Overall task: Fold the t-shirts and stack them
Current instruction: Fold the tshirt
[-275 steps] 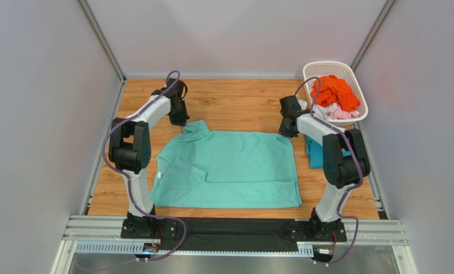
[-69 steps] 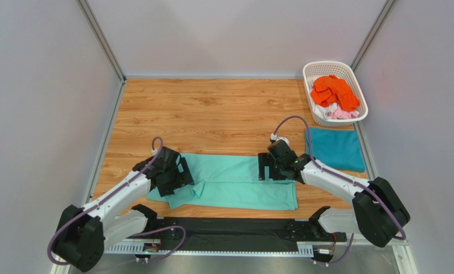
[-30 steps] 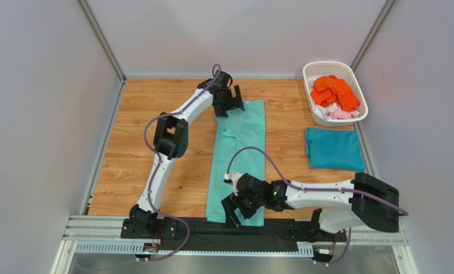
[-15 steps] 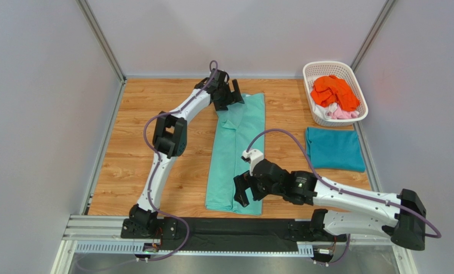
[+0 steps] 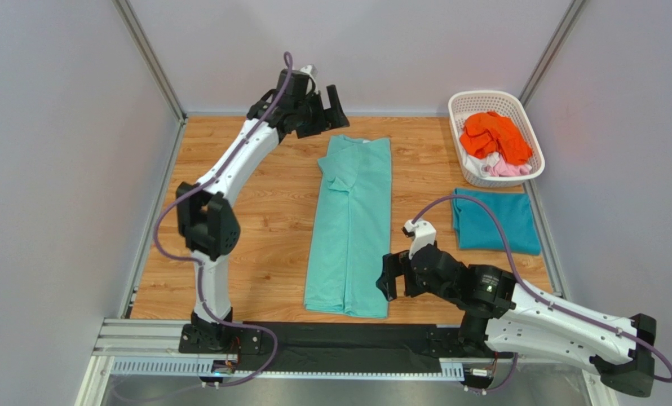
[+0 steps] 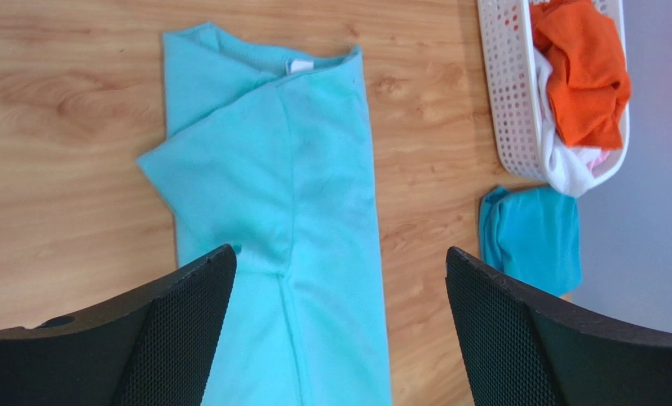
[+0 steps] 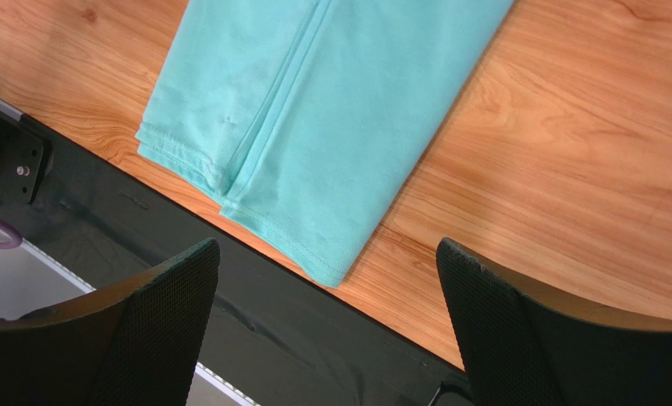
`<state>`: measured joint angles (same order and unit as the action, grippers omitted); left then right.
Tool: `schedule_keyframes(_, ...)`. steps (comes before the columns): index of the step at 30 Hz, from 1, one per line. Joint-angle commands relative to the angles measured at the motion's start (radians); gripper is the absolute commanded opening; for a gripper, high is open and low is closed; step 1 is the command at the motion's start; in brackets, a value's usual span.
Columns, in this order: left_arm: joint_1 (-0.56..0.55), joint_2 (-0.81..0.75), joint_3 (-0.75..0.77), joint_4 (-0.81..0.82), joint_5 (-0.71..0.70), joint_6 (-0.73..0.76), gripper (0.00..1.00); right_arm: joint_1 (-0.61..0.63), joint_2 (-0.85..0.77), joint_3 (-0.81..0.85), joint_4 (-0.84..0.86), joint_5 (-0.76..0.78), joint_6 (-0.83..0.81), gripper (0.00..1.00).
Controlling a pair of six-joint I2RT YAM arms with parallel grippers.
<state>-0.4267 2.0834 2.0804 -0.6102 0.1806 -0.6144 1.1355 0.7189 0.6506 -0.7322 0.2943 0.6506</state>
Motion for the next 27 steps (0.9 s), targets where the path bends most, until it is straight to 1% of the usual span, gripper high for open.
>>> schedule_keyframes(1,-0.009,-0.187,-0.260,-0.046,-0.001,0.042,1.00,-0.002,-0.052,-0.034,-0.041,0.043,0.093,1.00)
schedule_keyframes(2,-0.017,-0.279,-0.331,-0.045,-0.015,0.041,1.00,-0.002,-0.056,-0.040,-0.041,0.040,0.102,1.00)
schedule_keyframes(3,-0.035,-0.328,-0.405,-0.030,-0.047,0.035,1.00,-0.002,-0.065,-0.048,-0.039,0.037,0.112,1.00)
schedule_keyframes(4,-0.047,-0.379,-0.563,-0.016,-0.064,0.030,1.00,-0.002,-0.065,-0.054,-0.041,0.031,0.133,1.00)
schedule_keyframes(5,-0.063,-0.482,-0.648,0.010,-0.079,0.024,1.00,-0.003,-0.065,-0.069,-0.041,0.025,0.141,1.00)
schedule_keyframes(6,-0.079,-0.534,-0.733,0.035,-0.090,0.018,1.00,-0.003,-0.062,-0.077,-0.032,0.019,0.147,1.00)
schedule_keyframes(7,-0.116,-0.583,-0.893,0.082,-0.098,0.007,1.00,-0.002,-0.056,-0.084,-0.024,-0.003,0.149,1.00)
schedule_keyframes(8,-0.133,-0.673,-0.969,0.096,-0.107,-0.017,1.00,-0.002,-0.050,-0.101,-0.016,-0.010,0.156,1.00)
schedule_keyframes(9,-0.170,-0.753,-1.105,0.128,-0.109,-0.065,1.00,0.000,-0.039,-0.111,-0.006,-0.029,0.162,1.00)
schedule_keyframes(10,-0.185,-0.753,-1.164,0.142,-0.098,-0.085,1.00,0.000,-0.039,-0.111,-0.001,-0.029,0.162,1.00)
schedule_keyframes(11,-0.202,-0.822,-1.213,0.144,-0.095,-0.109,1.00,-0.002,-0.027,-0.114,0.001,-0.046,0.162,1.00)
schedule_keyframes(12,-0.224,-0.854,-1.262,0.144,-0.105,-0.134,1.00,-0.002,-0.023,-0.120,0.005,-0.052,0.165,1.00)
schedule_keyframes(13,-0.268,-0.885,-1.346,0.144,-0.107,-0.184,1.00,-0.002,-0.018,-0.126,0.010,-0.056,0.169,1.00)
schedule_keyframes(14,-0.293,-0.942,-1.382,0.144,-0.115,-0.206,1.00,-0.002,-0.013,-0.132,0.014,-0.060,0.176,1.00)
schedule_keyframes(15,-0.341,-0.968,-1.413,0.144,-0.119,-0.232,1.00,-0.002,-0.012,-0.149,0.031,-0.064,0.187,1.00)
schedule_keyframes(16,-0.362,-0.989,-1.465,0.142,-0.115,-0.269,1.00,-0.002,-0.012,-0.158,0.043,-0.076,0.192,1.00)
schedule_keyframes(20,-0.440,-1.086,-1.554,0.135,-0.096,-0.358,0.98,0.000,0.001,-0.201,0.102,-0.121,0.210,1.00)
schedule_keyframes(25,-0.480,-1.120,-1.628,0.138,-0.102,-0.423,0.91,-0.002,0.002,-0.233,0.155,-0.106,0.228,1.00)
schedule_keyframes(26,-0.481,-1.117,-1.634,0.141,-0.101,-0.426,0.86,0.000,0.002,-0.230,0.162,-0.103,0.227,1.00)
schedule_keyframes(27,-0.486,-1.116,-1.640,0.142,-0.098,-0.433,0.85,-0.002,0.005,-0.227,0.174,-0.103,0.224,1.00)
